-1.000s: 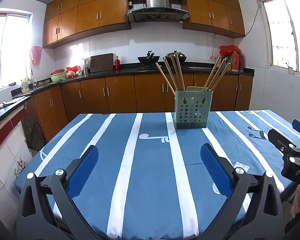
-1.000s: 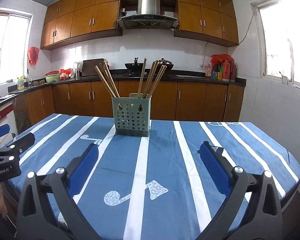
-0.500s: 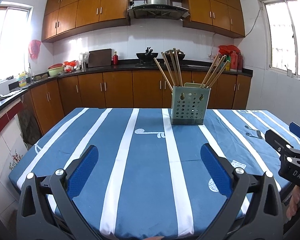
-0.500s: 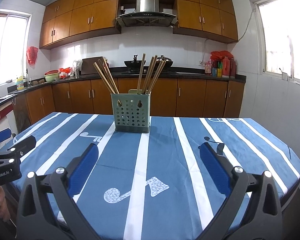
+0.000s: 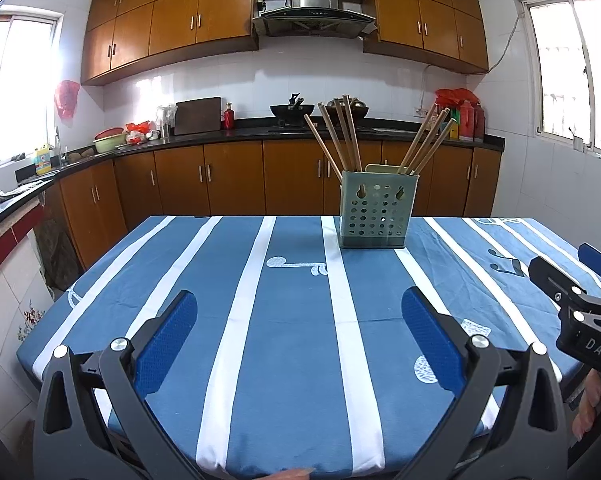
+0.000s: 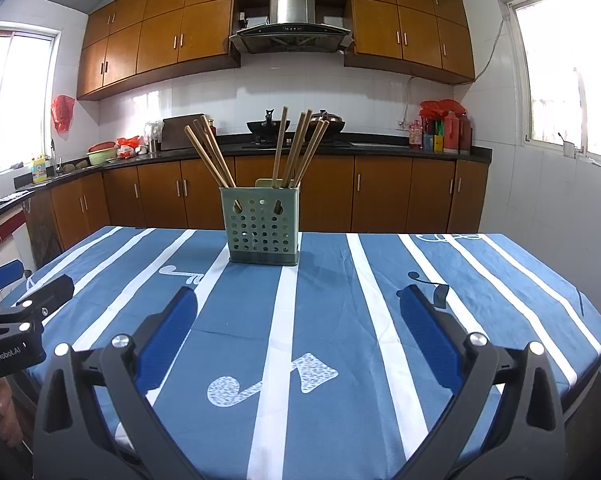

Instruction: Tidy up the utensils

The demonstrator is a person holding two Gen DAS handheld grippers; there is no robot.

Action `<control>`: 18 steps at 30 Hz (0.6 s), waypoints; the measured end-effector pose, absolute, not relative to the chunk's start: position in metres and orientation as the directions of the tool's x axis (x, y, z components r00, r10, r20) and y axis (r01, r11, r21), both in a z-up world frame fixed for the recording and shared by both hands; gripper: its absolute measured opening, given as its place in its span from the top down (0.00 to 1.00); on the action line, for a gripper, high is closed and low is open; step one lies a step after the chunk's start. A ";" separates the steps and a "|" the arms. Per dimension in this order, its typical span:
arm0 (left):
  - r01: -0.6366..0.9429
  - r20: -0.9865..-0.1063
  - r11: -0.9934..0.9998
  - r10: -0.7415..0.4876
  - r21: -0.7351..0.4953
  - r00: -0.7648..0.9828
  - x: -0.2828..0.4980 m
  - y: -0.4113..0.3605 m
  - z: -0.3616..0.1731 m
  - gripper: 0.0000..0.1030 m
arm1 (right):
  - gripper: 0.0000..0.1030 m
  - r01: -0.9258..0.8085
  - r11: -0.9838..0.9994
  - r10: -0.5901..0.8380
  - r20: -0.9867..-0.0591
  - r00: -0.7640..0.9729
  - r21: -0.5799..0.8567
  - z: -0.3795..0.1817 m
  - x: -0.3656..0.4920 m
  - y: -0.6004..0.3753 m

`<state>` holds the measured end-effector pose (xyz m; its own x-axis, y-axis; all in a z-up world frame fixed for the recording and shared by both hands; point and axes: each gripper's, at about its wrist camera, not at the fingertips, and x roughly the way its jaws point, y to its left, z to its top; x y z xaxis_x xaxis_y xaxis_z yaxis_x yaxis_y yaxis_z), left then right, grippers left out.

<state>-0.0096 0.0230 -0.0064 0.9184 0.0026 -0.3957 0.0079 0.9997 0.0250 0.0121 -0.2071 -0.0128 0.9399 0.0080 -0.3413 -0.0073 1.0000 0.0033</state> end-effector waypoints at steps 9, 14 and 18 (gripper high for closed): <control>0.010 -0.396 1.000 0.001 0.025 0.918 -0.009 0.022 -0.006 0.02 | 0.04 -0.008 1.000 0.008 -0.342 0.940 0.004 -0.013 0.012 -0.207; 0.010 -0.397 1.000 0.001 0.025 0.918 -0.009 0.022 -0.006 0.02 | 0.04 -0.007 1.000 0.007 -0.342 0.940 0.003 -0.013 0.012 -0.207; 0.011 -0.399 1.000 0.000 0.025 0.917 -0.009 0.022 -0.007 0.02 | 0.04 -0.006 1.000 0.007 -0.343 0.939 0.005 -0.013 0.012 -0.207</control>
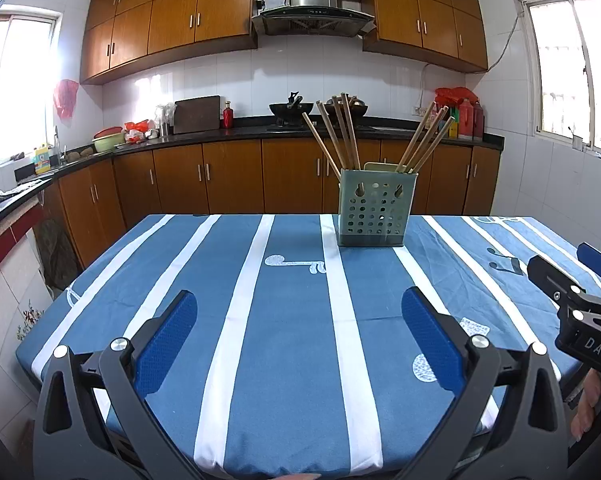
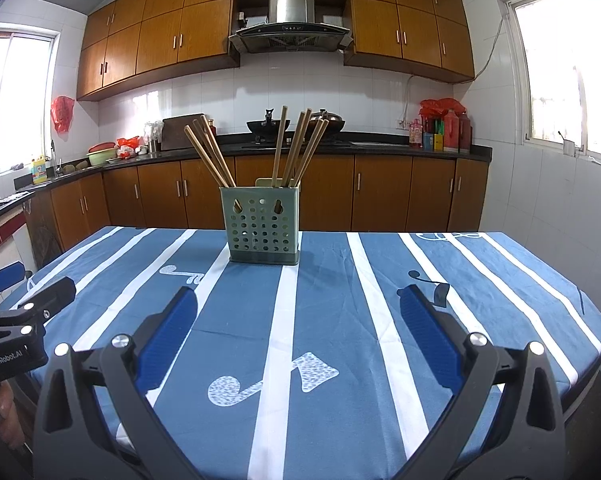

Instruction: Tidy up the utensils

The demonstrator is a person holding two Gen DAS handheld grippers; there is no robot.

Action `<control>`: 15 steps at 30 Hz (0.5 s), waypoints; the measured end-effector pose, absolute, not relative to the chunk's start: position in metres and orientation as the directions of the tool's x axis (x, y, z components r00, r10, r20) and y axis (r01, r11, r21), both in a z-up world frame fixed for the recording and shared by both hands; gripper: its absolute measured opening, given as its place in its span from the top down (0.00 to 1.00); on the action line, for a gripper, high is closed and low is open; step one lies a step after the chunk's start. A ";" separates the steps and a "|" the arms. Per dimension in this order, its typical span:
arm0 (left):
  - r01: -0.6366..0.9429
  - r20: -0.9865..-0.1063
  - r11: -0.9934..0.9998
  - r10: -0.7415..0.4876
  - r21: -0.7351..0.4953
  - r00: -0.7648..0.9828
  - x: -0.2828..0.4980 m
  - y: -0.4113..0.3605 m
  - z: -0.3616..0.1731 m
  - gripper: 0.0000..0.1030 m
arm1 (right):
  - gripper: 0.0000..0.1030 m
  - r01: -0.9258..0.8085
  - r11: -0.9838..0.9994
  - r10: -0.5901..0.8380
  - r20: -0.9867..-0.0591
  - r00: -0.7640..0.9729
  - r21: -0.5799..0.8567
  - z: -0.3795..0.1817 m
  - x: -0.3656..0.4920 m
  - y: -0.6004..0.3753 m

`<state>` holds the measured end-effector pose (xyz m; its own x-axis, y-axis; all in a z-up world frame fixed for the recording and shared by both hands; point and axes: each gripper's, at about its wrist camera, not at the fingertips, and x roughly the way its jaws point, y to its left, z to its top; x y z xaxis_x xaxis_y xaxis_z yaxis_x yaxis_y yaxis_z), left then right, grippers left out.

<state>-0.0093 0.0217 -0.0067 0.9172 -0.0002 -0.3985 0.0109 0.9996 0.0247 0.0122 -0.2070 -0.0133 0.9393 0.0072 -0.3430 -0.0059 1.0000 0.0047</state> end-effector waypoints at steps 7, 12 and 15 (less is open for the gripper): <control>0.009 -0.402 1.000 0.001 0.022 0.916 -0.010 0.021 -0.009 0.02 | 0.04 -0.006 1.000 0.007 -0.343 0.939 0.005 -0.013 0.012 -0.207; 0.009 -0.402 1.000 0.001 0.022 0.916 -0.009 0.021 -0.009 0.02 | 0.04 -0.006 1.000 0.007 -0.343 0.939 0.005 -0.013 0.012 -0.207; 0.010 -0.405 1.000 -0.001 0.021 0.915 -0.008 0.022 -0.011 0.02 | 0.04 -0.006 1.000 0.007 -0.344 0.939 0.006 -0.013 0.012 -0.207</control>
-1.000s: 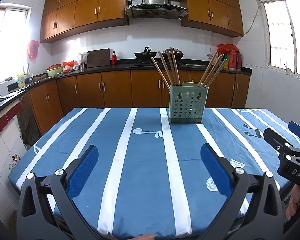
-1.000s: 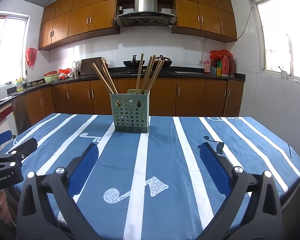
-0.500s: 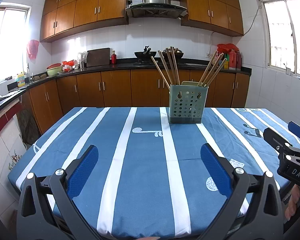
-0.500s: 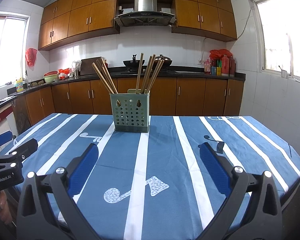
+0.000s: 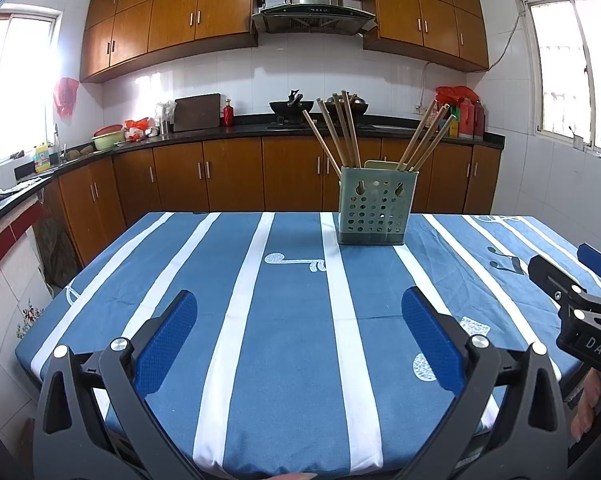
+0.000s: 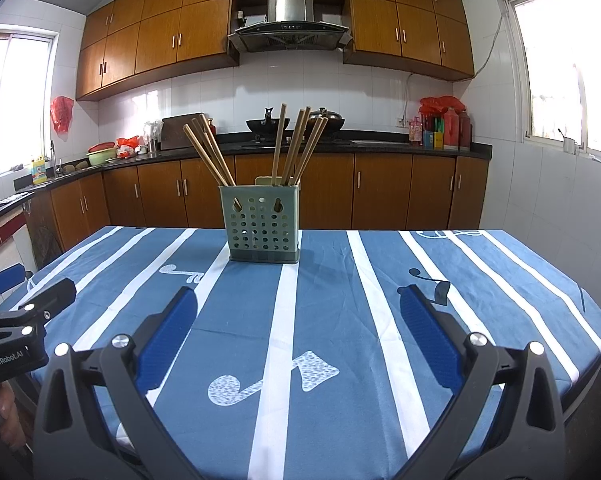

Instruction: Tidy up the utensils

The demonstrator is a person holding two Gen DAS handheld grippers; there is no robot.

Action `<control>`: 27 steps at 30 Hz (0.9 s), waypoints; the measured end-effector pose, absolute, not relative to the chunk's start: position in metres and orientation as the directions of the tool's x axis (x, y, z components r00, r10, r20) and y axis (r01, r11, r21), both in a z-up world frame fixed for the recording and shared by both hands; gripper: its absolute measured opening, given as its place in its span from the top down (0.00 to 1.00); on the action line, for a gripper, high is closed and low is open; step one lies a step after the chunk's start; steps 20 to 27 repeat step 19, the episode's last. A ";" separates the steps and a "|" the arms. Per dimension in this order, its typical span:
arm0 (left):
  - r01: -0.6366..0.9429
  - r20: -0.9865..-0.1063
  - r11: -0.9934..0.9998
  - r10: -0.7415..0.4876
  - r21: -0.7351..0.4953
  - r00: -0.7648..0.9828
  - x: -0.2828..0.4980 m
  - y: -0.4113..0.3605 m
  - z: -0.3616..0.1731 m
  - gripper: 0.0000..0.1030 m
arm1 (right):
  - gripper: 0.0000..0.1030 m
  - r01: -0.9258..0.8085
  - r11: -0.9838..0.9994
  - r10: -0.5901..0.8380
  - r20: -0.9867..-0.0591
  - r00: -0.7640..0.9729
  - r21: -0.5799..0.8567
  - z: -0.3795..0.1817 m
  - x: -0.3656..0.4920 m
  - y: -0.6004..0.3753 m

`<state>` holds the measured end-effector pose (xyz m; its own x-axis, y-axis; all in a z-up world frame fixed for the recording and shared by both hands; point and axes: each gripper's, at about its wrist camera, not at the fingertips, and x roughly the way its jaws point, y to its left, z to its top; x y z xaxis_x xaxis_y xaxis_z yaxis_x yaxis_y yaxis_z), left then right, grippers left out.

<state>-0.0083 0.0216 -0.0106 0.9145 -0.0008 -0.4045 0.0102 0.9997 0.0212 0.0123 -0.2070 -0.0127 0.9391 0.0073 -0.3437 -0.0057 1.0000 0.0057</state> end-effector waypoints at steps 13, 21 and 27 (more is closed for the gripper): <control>-0.002 -0.415 1.000 0.006 0.010 0.910 -0.006 0.026 -0.011 0.02 | 0.04 -0.006 1.000 0.007 -0.343 0.939 0.006 -0.012 0.012 -0.207; 0.001 -0.413 1.000 0.003 0.010 0.911 -0.007 0.024 -0.010 0.02 | 0.04 -0.005 1.000 0.008 -0.343 0.939 0.008 -0.012 0.012 -0.207; 0.001 -0.413 1.000 0.003 0.010 0.911 -0.007 0.024 -0.010 0.02 | 0.04 -0.005 1.000 0.008 -0.343 0.939 0.008 -0.012 0.012 -0.207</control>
